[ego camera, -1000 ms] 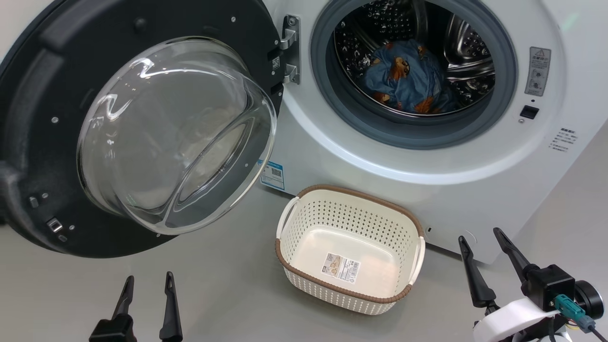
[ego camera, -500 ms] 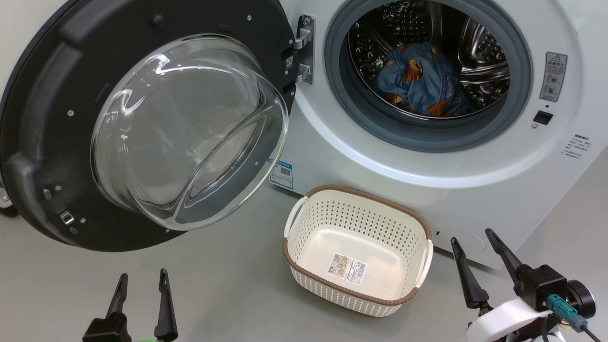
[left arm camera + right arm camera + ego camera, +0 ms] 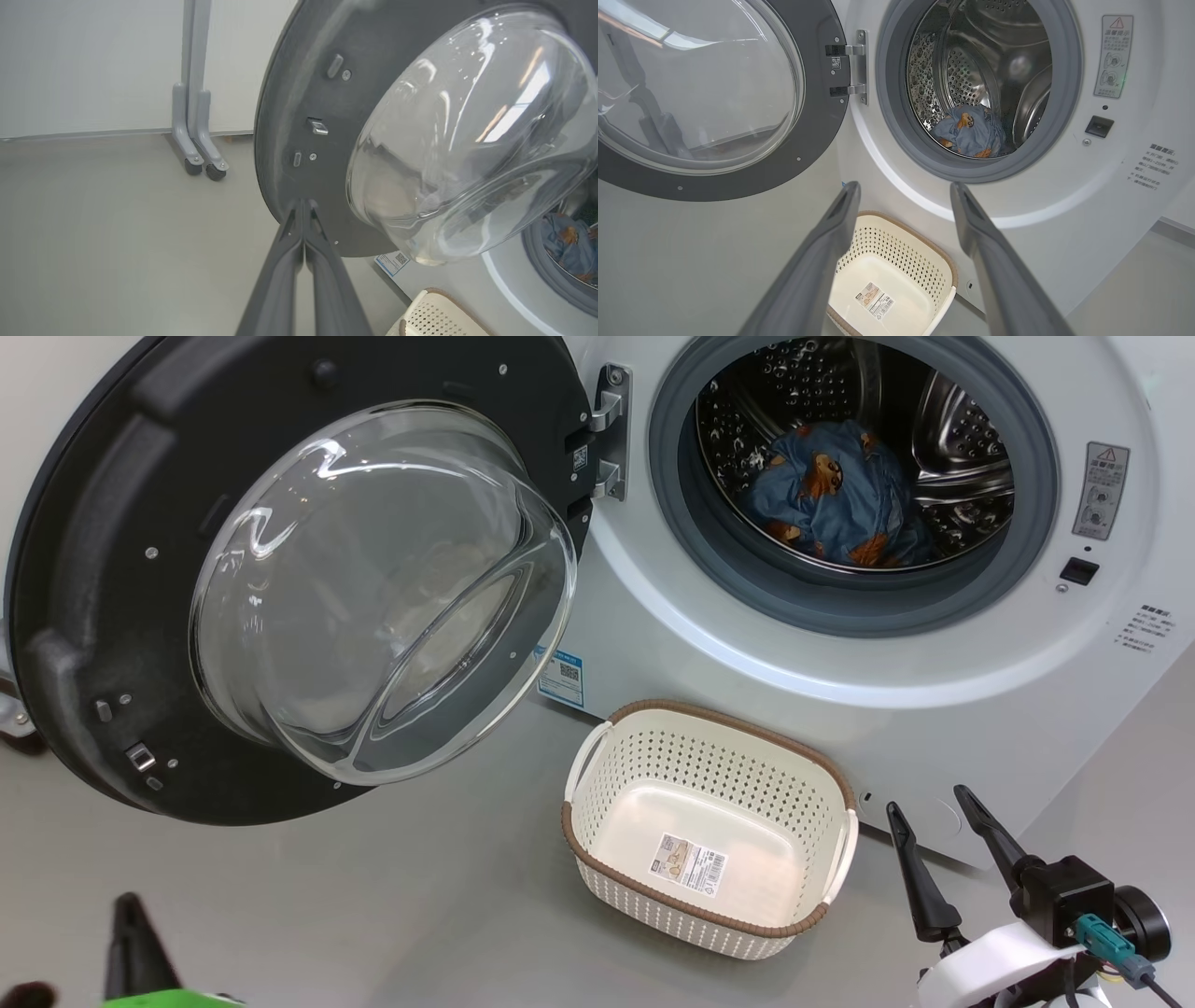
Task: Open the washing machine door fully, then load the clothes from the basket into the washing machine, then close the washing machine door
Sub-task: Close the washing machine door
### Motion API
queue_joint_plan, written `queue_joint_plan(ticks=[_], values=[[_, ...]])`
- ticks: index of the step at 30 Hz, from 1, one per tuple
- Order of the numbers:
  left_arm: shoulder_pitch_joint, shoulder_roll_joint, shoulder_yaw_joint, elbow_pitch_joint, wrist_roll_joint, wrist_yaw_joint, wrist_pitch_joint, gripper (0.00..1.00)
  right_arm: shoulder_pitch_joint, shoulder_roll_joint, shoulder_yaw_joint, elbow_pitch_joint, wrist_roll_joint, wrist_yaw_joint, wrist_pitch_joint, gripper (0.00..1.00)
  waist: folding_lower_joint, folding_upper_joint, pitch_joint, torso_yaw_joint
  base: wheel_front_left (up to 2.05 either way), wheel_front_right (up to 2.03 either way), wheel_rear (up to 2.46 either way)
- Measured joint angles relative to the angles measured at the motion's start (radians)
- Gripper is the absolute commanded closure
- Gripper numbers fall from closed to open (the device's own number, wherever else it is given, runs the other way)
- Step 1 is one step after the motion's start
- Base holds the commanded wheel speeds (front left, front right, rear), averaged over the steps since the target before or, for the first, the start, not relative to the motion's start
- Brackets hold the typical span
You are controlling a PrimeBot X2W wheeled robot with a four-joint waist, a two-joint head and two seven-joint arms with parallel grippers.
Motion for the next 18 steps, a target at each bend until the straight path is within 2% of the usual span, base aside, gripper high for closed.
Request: queue_joint_plan(ticks=[6, 11, 13, 14, 18], values=[[-0.050, -0.003, 0.190, 0.011, -0.181, -0.002, -0.003, 1.00, 0.000, 0.001, 0.001, 0.000, 0.000, 0.000, 0.000, 0.00, 0.0000, 0.0000, 0.006, -0.002, 0.00, 0.00, 0.00], [-0.166, -0.015, 0.343, 0.053, -0.412, -0.026, 0.034, 1.00, 0.000, -0.003, 0.012, 0.000, 0.000, 0.000, 0.000, 0.00, 0.0000, 0.0000, 0.024, -0.005, 0.00, 0.00, 0.00], [-0.218, 0.007, 0.409, 0.070, -0.484, -0.027, 0.072, 1.00, 0.000, -0.005, 0.017, 0.000, 0.000, 0.000, 0.000, 0.00, 0.0000, 0.0000, 0.032, -0.009, 0.00, 0.00, 0.00], [-0.218, 0.007, 0.409, 0.070, -0.484, -0.027, 0.072, 1.00, 0.000, -0.005, 0.017, 0.000, 0.000, 0.000, 0.000, 0.00, 0.0000, 0.0000, 0.032, -0.009, 0.00, 0.00, 0.00], [-0.318, 0.106, 0.537, 0.098, -0.585, -0.020, 0.122, 1.00, -0.014, -0.017, 0.038, 0.002, 0.000, 0.000, 0.000, 0.00, 0.0000, 0.0000, 0.044, -0.024, 0.00, 0.00, 0.00]])
